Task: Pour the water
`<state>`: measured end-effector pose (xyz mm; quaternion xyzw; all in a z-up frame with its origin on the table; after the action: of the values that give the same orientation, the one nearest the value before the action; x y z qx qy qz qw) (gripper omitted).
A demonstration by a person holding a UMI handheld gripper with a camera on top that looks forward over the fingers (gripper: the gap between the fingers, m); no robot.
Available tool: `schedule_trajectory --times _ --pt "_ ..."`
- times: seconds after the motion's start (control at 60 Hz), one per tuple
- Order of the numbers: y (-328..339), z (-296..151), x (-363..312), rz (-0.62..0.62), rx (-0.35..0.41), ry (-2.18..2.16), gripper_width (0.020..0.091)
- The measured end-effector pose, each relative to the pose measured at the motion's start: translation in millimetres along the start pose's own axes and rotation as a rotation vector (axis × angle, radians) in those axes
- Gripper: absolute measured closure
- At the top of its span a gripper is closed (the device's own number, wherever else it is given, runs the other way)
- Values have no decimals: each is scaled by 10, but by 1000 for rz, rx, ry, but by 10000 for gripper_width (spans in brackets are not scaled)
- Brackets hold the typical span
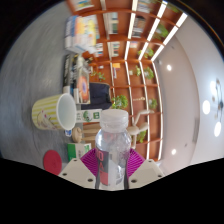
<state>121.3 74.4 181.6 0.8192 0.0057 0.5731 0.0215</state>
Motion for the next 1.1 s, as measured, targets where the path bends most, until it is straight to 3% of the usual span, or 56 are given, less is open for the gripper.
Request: schedule_trajectory --times 0.35,0.567,0.6,0.8,0.983,1.1 --pt "-61 291 -302 -312 -40 -1289 748" --pt "-243 582 -659 -361 -76 -1400 750" --pt "-273 565 -653 -352 -44 -1396 749" --pt "-245 598 -637 -320 -35 -1394 742" --pt "-277 618 -657 -313 -87 -1372 578" --pt "-81 717 -652 -296 -138 -1361 309"
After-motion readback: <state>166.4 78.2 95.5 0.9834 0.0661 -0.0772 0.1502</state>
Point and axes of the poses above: the point between the fingertips, and its own axes, seen from behind it with the camera up: x to the right, z down, y backward, against the way the camera looks, the point moved 3 cm from there along y, backward, against the way the camera looks, and after that the axes turned 15 degrees about -y, right-handed, at the moved point
